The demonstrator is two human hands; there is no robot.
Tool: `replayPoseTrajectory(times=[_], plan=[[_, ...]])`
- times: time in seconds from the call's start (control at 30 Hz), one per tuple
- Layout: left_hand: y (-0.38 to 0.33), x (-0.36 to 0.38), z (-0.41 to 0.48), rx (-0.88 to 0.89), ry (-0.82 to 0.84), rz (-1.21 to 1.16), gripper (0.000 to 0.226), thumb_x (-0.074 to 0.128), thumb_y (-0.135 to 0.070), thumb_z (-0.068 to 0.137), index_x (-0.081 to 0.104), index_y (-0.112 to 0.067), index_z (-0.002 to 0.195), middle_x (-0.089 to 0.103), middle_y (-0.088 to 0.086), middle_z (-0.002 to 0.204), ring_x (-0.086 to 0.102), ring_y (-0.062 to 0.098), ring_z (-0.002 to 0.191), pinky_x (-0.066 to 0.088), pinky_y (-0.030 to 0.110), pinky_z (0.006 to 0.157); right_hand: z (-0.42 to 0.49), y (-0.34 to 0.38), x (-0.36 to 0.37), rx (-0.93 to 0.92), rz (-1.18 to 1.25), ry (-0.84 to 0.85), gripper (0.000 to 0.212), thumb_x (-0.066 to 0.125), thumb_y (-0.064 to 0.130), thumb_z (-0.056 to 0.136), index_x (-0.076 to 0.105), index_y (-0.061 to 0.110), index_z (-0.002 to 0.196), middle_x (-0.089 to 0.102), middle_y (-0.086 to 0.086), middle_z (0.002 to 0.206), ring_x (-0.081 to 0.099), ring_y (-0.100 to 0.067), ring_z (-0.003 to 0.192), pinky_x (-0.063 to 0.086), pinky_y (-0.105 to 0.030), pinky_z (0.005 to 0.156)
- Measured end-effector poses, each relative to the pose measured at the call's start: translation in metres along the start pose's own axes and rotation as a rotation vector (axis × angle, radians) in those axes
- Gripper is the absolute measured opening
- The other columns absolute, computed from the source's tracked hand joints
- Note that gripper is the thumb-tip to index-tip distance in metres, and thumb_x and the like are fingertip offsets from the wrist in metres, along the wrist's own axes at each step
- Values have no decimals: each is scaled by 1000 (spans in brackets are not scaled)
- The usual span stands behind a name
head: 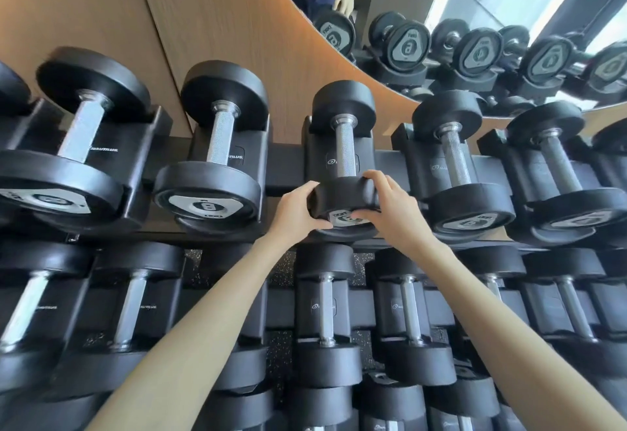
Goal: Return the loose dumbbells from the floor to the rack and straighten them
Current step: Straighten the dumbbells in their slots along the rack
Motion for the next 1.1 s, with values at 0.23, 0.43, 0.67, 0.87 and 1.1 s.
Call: replayPoseTrajectory(times=[0.23,0.43,0.67,0.87,1.1], plan=[[-59,-1,7,129,82,418,48,85,-19,64,52,-10,98,61,6,101,58,32,94,42,35,68,-8,-48,-5,90,442,59,73,78,48,62,40,23,119,55,-1,107,61,-26,89,50,-39,77],[-81,-4,10,133,28,697,41,71,-7,77,51,-10,112,60,8,110,58,32,104,39,35,67,-19,-62,23,100,719,86,73,81,58,53,42,32,109,55,0,112,61,-5,91,53,-25,77],[-22,-18,-6,143,6,95,66,85,-22,65,55,-16,123,63,-1,118,59,20,106,45,31,92,-2,-43,12,42,430,38,66,80,23,67,46,12,123,54,-4,116,56,-20,104,50,-37,92],[-5,-10,-9,80,-33,-104,68,86,-15,62,56,-16,123,65,-1,117,61,15,106,48,37,96,-3,-35,8,10,245,6,71,80,23,69,46,10,130,55,-8,121,57,-32,98,48,-51,90],[-9,-8,-27,-26,21,147,65,69,-22,84,37,-15,141,59,6,130,55,25,118,43,35,96,-9,-29,8,10,9,36,75,68,33,81,28,16,142,43,-6,138,55,-34,109,45,-39,85]])
Point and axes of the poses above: each hand's wrist, its own z-axis towards the middle knuckle, its own x-axis out of the palm, y = z × x, the point moved 7 cm from there along z, towards the middle knuckle
